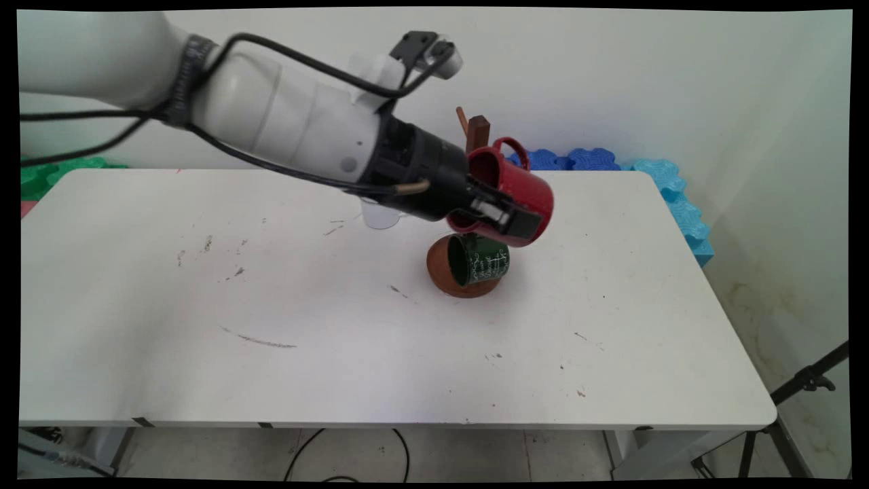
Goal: Place the picked object on the table
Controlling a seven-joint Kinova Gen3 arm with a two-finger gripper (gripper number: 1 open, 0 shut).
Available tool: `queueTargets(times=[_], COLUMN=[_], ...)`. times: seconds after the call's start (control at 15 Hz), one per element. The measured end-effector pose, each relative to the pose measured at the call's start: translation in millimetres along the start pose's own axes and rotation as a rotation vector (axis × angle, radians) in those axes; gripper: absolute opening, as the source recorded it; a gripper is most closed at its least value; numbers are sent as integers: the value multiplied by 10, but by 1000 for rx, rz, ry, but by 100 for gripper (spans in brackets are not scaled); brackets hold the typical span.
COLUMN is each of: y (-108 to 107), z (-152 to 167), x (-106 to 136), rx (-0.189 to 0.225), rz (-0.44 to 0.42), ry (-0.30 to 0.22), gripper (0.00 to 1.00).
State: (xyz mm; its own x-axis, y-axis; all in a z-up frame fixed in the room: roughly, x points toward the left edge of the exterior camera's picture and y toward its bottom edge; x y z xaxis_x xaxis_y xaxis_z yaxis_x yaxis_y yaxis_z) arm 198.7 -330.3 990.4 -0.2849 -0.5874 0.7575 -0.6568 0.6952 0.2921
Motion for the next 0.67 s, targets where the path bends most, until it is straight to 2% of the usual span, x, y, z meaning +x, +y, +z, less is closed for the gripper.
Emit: queueTargets(times=[0.2,0.4,0.67], y=[-42,-168,-421], z=[-185,-373,-625], x=[-49,-85,-115], rx=[8,39,110], rz=[44,95,165], ry=[-53,-126,-240], gripper=[0,0,0])
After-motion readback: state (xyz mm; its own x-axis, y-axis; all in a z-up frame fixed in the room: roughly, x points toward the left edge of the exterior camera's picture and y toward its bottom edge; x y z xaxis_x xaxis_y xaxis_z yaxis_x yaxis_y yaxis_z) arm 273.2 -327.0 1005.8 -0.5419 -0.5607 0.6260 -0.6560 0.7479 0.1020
